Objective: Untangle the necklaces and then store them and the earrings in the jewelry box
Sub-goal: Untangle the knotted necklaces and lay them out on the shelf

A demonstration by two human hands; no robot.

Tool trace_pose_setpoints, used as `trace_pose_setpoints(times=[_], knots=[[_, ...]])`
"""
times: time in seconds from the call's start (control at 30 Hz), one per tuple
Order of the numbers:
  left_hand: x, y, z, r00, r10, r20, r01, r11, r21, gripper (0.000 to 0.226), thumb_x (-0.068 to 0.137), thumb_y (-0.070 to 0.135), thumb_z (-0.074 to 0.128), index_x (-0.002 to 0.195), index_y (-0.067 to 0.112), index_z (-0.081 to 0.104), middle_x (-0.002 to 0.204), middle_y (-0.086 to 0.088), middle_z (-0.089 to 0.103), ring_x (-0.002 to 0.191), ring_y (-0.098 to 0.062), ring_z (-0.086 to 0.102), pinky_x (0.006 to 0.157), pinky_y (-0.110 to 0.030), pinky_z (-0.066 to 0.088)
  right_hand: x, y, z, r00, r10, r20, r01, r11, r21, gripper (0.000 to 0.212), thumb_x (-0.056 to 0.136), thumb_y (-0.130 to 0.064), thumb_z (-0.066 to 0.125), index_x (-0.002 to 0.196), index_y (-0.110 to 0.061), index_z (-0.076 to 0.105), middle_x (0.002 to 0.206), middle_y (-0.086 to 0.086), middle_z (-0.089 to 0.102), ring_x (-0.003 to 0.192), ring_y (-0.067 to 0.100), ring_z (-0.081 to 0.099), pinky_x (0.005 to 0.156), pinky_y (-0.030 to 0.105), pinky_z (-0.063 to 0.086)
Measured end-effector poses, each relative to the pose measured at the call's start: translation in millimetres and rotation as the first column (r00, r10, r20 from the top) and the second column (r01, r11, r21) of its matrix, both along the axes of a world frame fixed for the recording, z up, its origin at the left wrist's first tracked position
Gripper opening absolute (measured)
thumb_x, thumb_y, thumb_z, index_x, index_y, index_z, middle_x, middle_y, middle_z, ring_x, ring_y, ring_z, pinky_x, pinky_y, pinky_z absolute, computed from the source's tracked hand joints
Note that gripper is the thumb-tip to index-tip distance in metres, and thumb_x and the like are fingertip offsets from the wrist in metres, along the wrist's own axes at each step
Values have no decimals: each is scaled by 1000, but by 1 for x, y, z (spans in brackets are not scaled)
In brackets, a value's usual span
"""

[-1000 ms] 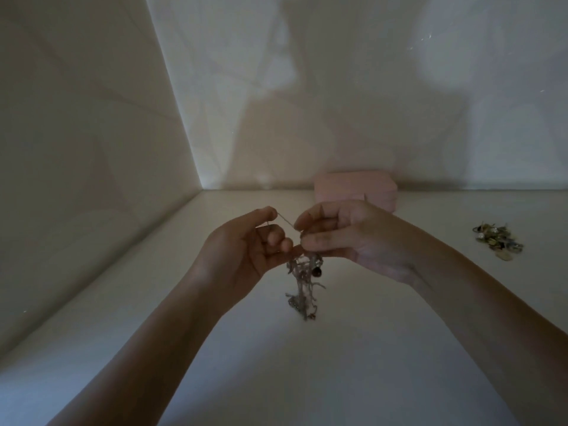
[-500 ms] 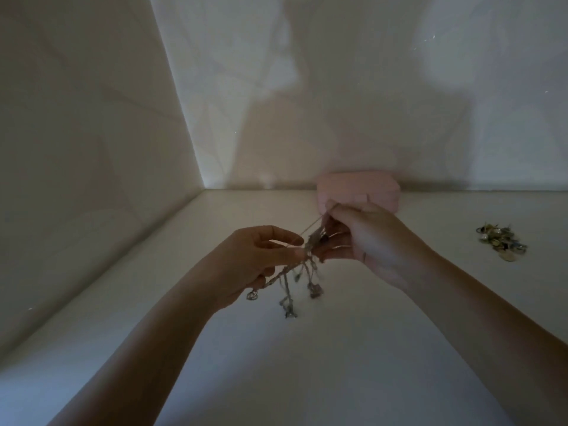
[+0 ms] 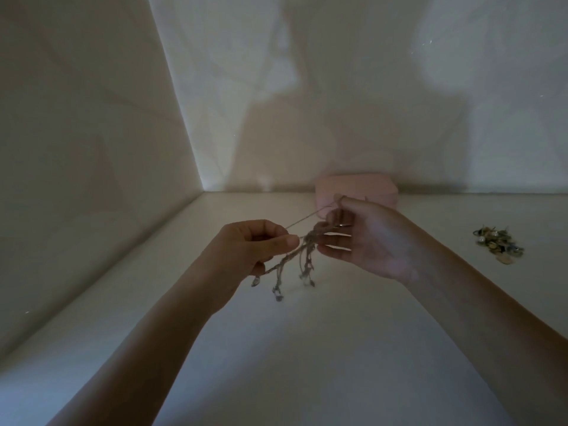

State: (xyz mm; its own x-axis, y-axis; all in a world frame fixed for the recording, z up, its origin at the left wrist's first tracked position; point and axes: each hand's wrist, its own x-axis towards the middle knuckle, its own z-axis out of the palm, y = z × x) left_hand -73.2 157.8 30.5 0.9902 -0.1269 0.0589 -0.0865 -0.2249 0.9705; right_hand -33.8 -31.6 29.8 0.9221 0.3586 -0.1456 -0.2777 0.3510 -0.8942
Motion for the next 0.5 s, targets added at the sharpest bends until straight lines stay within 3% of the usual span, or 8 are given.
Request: trace_pose_setpoints(times=[0.1, 0.17, 0.23, 0.3, 0.37, 0.43, 0.5], knots=[[-3, 0, 2, 977, -213, -33, 205, 966, -156, 14, 81, 25, 69, 78, 11, 68, 59, 5, 42, 49, -3, 33, 44, -11, 31, -3, -1, 2, 997, 15, -81, -5, 992, 126, 41, 98, -31, 47, 63, -10, 51, 57, 9, 61, 56, 22, 66, 74, 41, 55], [-5, 1, 3, 947, -317, -45, 291, 911, -291, 17, 86, 25, 60, 71, 17, 63, 63, 3, 46, 48, -3, 32, 42, -11, 30, -4, 0, 4, 995, 16, -96, 1, 984, 178, 41, 99, -31, 45, 64, -10, 48, 51, 7, 56, 49, 20, 63, 64, 38, 59], [-6, 2, 4, 937, -343, -63, 308, 899, -312, 18, 84, 28, 57, 74, 14, 53, 56, 5, 46, 45, -3, 30, 40, -11, 29, -3, 1, 5, 994, 8, -113, 16, 979, 205, 40, 100, -28, 44, 65, -10, 48, 48, 5, 52, 43, 16, 57, 52, 31, 58], [-8, 0, 4, 935, -339, -102, 310, 924, -224, 33, 81, 35, 65, 82, 6, 50, 50, 6, 40, 43, -5, 26, 39, -12, 26, -2, 3, 4, 995, 16, -98, -2, 990, 144, 40, 101, -31, 41, 68, -10, 50, 46, 4, 48, 40, 15, 52, 50, 25, 52], [-10, -4, 3, 949, -290, -127, 279, 955, -96, 43, 76, 39, 71, 94, 0, 60, 49, 5, 33, 43, -8, 21, 40, -14, 21, -2, 5, 1, 999, 24, -43, -24, 1000, 9, 42, 101, -36, 38, 72, -9, 52, 48, 5, 49, 40, 17, 51, 48, 24, 49], [-10, -6, 2, 969, -231, -89, 234, 972, 32, 42, 67, 40, 70, 98, 12, 72, 51, 1, 31, 43, -9, 21, 40, -15, 20, -2, 4, 0, 999, 37, 2, -37, 995, -93, 44, 101, -38, 37, 75, -7, 55, 55, 10, 56, 43, 20, 55, 45, 25, 50], [-9, -5, 4, 984, -178, -29, 180, 973, 143, 35, 60, 43, 72, 85, 19, 77, 50, 1, 42, 44, -10, 25, 42, -16, 22, -3, 2, 1, 997, 71, 8, -69, 987, -145, 43, 102, -36, 37, 77, -6, 56, 61, 15, 62, 46, 23, 60, 43, 26, 51]])
